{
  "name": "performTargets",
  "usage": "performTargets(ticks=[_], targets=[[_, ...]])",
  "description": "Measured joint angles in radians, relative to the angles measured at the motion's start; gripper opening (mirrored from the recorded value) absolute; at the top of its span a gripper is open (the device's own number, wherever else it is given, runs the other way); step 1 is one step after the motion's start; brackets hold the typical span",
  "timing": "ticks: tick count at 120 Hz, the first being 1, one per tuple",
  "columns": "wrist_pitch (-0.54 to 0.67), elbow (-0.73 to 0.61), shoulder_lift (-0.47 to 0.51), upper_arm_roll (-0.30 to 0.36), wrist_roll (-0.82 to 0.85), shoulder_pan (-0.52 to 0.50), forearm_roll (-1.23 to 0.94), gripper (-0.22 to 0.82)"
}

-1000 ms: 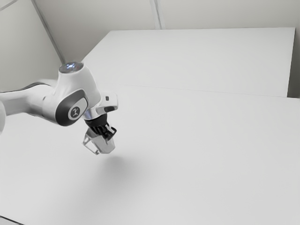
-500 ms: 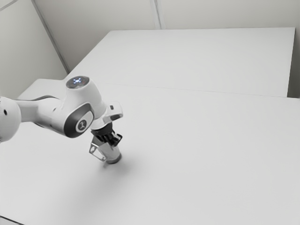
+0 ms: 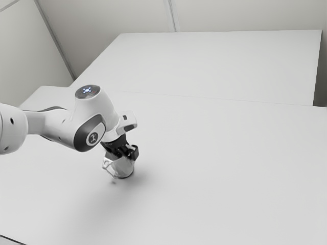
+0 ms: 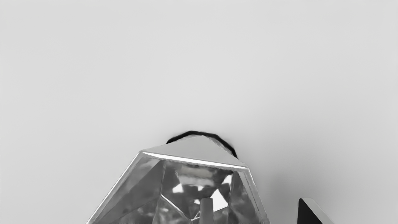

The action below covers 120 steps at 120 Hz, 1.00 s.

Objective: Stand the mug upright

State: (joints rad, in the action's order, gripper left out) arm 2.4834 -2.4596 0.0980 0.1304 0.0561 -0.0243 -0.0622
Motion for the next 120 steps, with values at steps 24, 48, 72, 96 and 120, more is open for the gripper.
performTargets(ticks=[24,48,72,96,120], targets=[[-0.018,0.026,0.036,0.000,0.001,0.001,0.002,0.43],[-0.179,0.188,0.047,0.000,0.001,0.001,0.005,0.53],[-0.405,0.405,0.005,0.002,0.002,0.002,0.014,0.58],[-0.596,0.598,-0.037,0.005,0.003,0.002,0.008,0.59],[-0.718,0.726,-0.060,0.005,0.004,0.001,0.004,0.60]])
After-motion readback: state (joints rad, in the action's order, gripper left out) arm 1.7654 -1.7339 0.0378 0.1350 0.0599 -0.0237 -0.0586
